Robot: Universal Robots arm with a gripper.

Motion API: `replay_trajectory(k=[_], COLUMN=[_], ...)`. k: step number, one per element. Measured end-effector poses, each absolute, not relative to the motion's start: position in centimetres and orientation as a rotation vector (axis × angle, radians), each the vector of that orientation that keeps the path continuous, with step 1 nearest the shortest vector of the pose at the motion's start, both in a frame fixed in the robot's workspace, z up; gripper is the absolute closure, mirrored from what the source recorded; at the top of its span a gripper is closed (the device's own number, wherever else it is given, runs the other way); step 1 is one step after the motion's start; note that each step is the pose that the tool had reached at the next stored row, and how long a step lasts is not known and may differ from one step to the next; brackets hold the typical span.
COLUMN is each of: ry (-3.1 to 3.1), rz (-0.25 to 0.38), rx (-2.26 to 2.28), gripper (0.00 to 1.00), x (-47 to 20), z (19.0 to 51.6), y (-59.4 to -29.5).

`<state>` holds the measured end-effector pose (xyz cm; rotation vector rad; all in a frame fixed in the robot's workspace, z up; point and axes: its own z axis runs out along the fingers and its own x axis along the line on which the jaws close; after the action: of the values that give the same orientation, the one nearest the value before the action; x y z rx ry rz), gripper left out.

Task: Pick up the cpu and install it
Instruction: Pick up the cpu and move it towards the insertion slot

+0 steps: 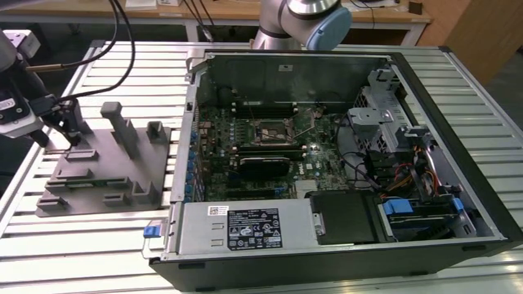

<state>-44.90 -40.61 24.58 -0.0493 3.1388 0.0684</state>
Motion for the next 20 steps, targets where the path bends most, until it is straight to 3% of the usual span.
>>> replay_trajectory(k=[20], ry=[3.138], rz=[0.096], rx=[-0.049], gripper=[0.46], x=[-44.9], z=[27.6], y=[-40.6])
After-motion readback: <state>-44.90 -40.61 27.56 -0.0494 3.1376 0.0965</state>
